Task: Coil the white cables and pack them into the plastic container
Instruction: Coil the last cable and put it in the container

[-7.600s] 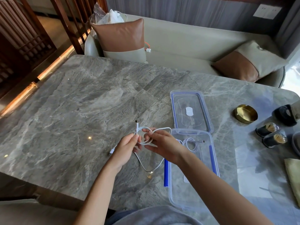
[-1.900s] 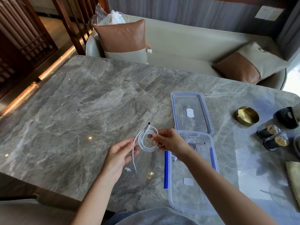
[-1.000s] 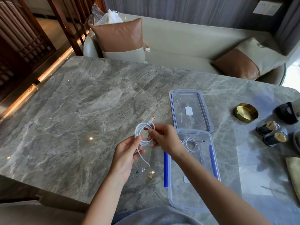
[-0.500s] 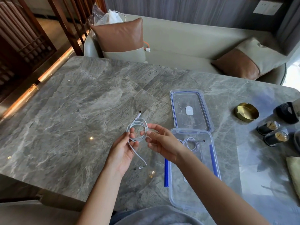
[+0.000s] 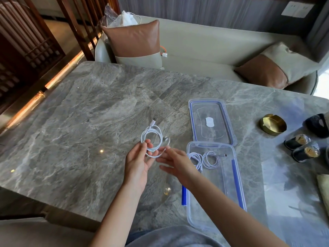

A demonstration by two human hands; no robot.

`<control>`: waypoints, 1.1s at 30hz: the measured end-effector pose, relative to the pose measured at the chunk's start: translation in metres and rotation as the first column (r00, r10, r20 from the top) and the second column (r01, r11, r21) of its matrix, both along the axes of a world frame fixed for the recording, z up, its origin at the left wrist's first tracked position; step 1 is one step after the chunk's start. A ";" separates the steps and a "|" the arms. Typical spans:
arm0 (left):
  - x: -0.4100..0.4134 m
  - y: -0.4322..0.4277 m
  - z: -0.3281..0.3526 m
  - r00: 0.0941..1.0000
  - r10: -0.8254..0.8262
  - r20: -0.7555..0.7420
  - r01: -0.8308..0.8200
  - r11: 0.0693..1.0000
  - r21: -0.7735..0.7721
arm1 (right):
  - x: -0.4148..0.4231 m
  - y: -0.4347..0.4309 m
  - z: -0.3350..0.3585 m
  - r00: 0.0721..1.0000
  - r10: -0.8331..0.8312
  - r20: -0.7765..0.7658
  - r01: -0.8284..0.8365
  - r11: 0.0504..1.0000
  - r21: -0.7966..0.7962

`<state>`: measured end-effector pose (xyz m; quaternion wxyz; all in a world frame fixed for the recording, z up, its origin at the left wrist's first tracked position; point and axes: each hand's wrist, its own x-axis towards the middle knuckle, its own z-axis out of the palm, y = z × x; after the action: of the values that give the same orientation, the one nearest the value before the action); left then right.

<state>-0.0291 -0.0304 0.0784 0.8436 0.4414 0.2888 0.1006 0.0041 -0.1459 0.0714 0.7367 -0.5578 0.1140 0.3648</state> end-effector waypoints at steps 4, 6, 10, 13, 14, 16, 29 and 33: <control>-0.006 0.002 -0.004 0.997 -0.063 -0.051 0.063 0.998 0.000 | 0.011 -0.005 0.007 0.988 -0.019 0.153 0.032 0.996 -0.079; -0.007 0.001 -0.005 0.989 -0.131 -0.070 0.131 0.991 -0.008 | 0.014 -0.007 0.010 0.973 0.051 0.225 -0.020 0.990 -0.139; -0.008 0.004 -0.007 0.959 -0.250 -0.131 0.257 0.965 0.046 | 0.018 -0.010 0.011 0.881 0.229 0.413 -0.100 0.945 -0.311; -0.009 0.007 -0.008 0.949 -0.253 -0.185 0.297 0.917 0.267 | 0.023 -0.014 0.012 0.802 0.329 0.499 -0.157 0.921 -0.356; -0.009 0.008 -0.008 0.946 -0.264 -0.187 0.311 0.901 0.302 | 0.025 -0.016 0.012 0.790 0.354 0.500 -0.185 0.916 -0.356; -0.012 0.010 -0.007 0.930 -0.305 -0.204 0.358 0.875 0.326 | 0.027 -0.019 0.012 0.779 0.391 0.491 -0.235 0.907 -0.350; -0.007 0.015 -0.015 0.981 -0.124 -0.146 0.153 0.967 0.203 | 0.025 -0.022 0.009 0.904 0.108 0.413 -0.013 0.974 -0.225; -0.004 0.015 -0.015 0.988 0.082 -0.129 -0.054 0.977 0.207 | 0.024 -0.026 0.012 0.836 0.242 0.492 -0.174 0.968 -0.181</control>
<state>-0.0327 -0.0151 0.0631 0.7684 0.5210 0.3489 0.1279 0.0283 -0.1722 0.0834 0.6589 -0.6897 -0.1233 0.2739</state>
